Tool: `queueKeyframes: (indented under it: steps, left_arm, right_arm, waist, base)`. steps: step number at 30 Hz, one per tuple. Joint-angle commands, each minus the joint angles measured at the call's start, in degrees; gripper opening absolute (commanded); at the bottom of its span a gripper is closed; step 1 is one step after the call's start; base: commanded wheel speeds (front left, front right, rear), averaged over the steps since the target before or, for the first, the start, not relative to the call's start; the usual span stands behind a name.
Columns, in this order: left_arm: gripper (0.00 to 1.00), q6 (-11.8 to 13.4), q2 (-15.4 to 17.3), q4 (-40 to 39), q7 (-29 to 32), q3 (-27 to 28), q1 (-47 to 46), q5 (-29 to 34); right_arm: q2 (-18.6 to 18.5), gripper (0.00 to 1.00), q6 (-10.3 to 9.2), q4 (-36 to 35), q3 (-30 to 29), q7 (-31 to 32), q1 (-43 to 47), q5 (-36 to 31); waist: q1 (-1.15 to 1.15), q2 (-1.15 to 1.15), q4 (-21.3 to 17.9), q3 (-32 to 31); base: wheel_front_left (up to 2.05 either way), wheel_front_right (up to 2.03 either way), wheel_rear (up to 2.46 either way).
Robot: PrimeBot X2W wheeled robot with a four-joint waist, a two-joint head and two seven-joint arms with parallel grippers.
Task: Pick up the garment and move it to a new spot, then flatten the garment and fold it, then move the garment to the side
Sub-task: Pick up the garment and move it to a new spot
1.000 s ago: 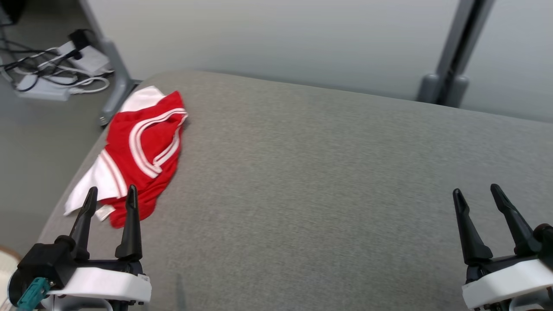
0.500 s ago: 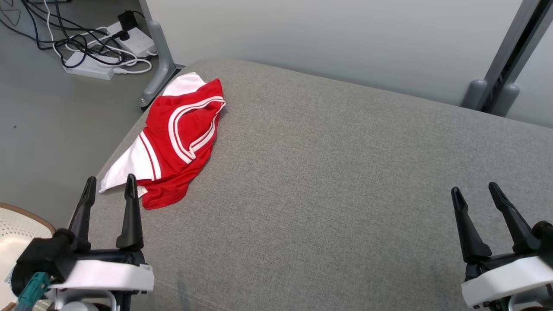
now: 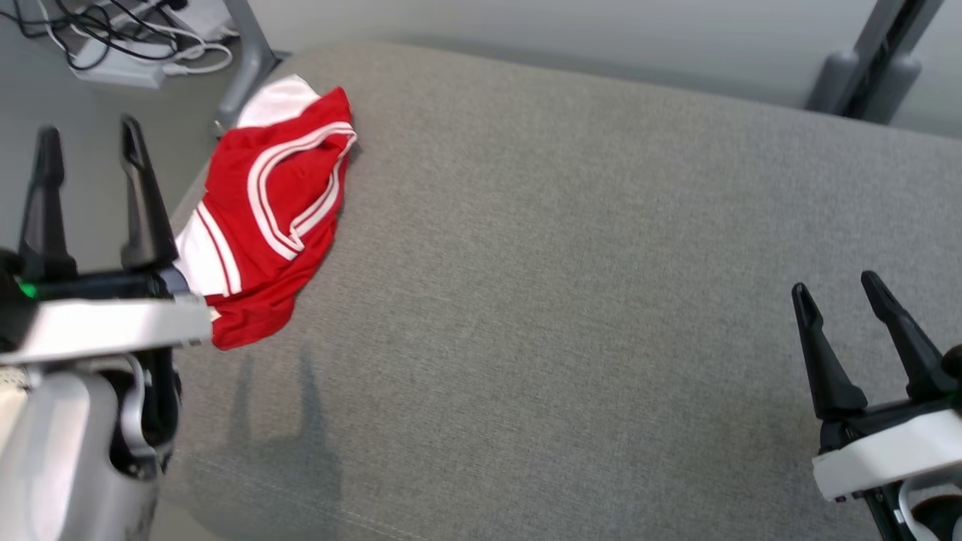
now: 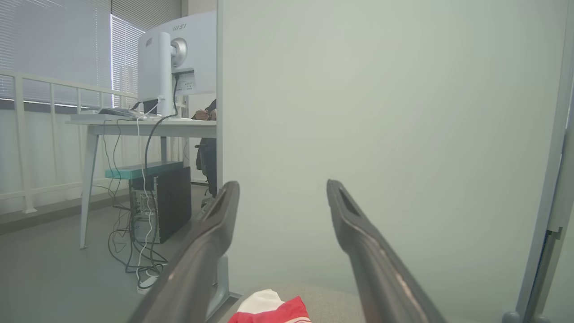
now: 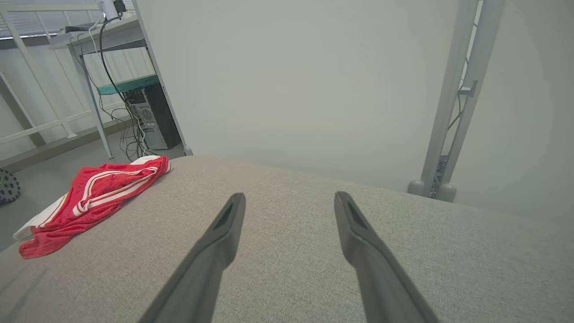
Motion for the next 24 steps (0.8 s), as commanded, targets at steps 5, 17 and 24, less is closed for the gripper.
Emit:
queueKeyframes:
  steps: [5,17,24]
  left_arm:
    - [1.0,-4.95,0.46,12.29,0.02,1.07,-9.21,-1.37]
    - [1.0,-16.18,0.43,53.39,6.45,-0.68,-25.51,-7.07]
    - [0.43,-19.46,-0.01,66.43,11.01,-0.71,-29.64,-9.76]
  right_arm:
    - [-1.68,1.0,-0.04,-1.51,0.51,1.07,-3.14,-0.51]
    - [-2.82,1.0,-0.04,-1.1,2.83,0.62,-7.86,0.13]
    - [-2.8,1.0,-0.04,-0.26,3.13,-0.1,-9.23,0.39]
  waist:
    - [0.0,0.0,-3.76,7.62]
    - [0.0,0.0,-9.03,16.86]
    - [0.0,0.0,-10.39,18.94]
  base:
    - [0.0,0.0,0.0]
    - [0.0,0.0,0.0]
    - [0.0,0.0,0.0]
